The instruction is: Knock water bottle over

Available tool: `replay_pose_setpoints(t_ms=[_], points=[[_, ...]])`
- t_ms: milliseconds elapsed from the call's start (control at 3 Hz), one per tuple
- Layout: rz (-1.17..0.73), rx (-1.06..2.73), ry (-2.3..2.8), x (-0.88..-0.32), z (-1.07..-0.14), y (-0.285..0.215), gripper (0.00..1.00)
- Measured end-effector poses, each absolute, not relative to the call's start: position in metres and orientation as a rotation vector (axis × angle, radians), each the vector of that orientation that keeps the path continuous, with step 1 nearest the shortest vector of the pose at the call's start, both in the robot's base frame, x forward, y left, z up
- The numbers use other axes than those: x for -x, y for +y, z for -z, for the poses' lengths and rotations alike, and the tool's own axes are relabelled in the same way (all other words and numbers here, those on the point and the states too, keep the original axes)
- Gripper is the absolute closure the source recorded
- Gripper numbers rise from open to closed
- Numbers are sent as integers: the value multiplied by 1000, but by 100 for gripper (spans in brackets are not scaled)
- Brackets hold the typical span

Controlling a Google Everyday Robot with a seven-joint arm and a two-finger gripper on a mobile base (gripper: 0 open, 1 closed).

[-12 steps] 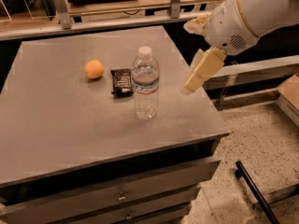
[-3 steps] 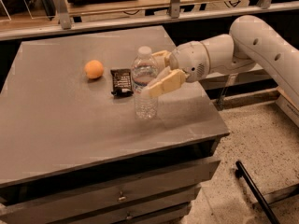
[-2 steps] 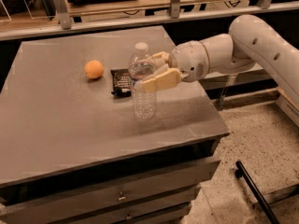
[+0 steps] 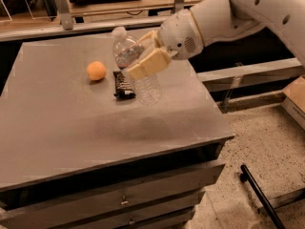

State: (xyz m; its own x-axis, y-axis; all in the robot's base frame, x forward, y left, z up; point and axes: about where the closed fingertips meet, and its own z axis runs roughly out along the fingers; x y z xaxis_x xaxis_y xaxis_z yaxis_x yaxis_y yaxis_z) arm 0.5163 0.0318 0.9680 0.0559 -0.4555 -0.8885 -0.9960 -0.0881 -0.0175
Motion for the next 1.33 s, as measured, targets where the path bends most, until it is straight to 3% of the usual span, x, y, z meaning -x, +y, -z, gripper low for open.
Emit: replay_pose_setpoints(t_ms=[667, 1333], points=[[-517, 2016, 1805, -500, -988, 43, 100], [-436, 1990, 1756, -499, -986, 63, 100]])
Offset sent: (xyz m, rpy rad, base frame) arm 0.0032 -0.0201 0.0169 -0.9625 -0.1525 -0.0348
